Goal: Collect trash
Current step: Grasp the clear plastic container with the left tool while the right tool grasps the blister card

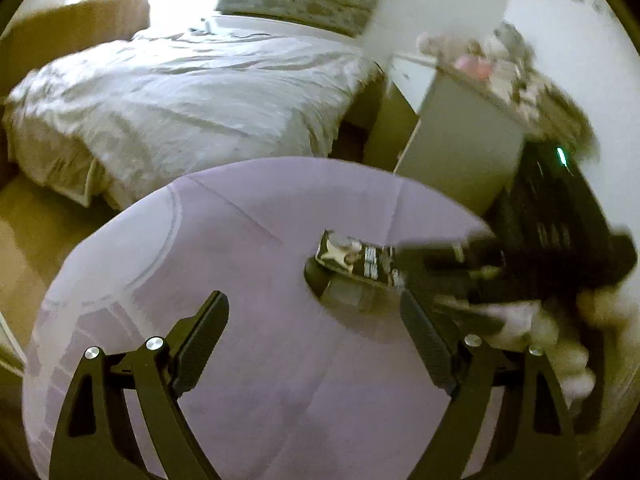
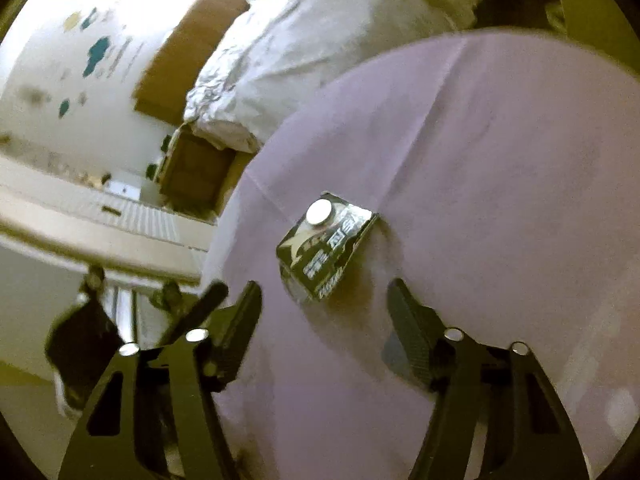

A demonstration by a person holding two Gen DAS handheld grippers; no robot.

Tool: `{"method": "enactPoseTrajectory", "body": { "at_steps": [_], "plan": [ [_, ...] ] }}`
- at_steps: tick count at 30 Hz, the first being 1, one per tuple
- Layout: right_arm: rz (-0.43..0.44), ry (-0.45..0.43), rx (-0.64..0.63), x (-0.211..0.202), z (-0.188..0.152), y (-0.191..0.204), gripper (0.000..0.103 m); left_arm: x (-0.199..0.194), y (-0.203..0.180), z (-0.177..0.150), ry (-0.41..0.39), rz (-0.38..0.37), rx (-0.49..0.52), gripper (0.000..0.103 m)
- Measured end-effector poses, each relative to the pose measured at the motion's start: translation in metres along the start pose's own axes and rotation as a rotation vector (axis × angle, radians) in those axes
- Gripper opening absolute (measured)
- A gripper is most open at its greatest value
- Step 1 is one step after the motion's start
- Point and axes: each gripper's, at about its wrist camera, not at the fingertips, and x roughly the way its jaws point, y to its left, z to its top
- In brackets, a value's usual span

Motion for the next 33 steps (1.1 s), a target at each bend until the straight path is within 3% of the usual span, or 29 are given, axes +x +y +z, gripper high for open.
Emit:
{"method": "enactPoseTrajectory", "body": {
  "at_steps": [3,5,8,13,14,16,19,24,28,33],
  "plan": [
    [-0.005,0.0,0.012,0.012,0.01,0.003,0.035,0.006,-0.005,0.001,0.01,0.012,0.062,0.087],
    [-0.002,-0.003,0.001,0.019,0.012,0.006,0.013,0.012,-0.008,0.004,0.015,0.03,0.101,0.087],
    [0.019,-0.05,-0.021,0.013,0.014,0.007,0.006,0.02,-0.013,0.009,0.026,0.037,0.15,0.087],
    [-0.016,-0.206,-0.087,-0.021,0.011,0.017,0.003,0.038,-0.025,0.014,0.061,0.06,0.221,0.086],
    [-0.031,-0.236,-0.101,-0.031,0.01,0.017,0.003,0.042,-0.028,0.014,0.076,0.063,0.233,0.082],
    [-0.04,-0.277,-0.118,-0.048,0.007,0.015,0.003,0.051,-0.032,0.014,0.112,0.073,0.254,0.063],
    [-0.058,-0.328,-0.132,-0.071,0.0,0.011,0.003,0.054,-0.035,0.015,0.12,0.094,0.258,0.054],
    [-0.071,-0.371,-0.143,-0.1,-0.016,0.004,0.003,0.05,-0.033,0.016,0.109,0.092,0.197,0.054],
    [-0.086,-0.394,-0.165,-0.121,-0.031,0.0,0.003,0.036,-0.028,0.014,0.066,0.021,0.098,0.053],
    [-0.109,-0.442,-0.187,-0.154,-0.052,-0.008,0.003,0.004,-0.056,0.015,0.011,-0.035,0.082,0.054]
  ]
}}
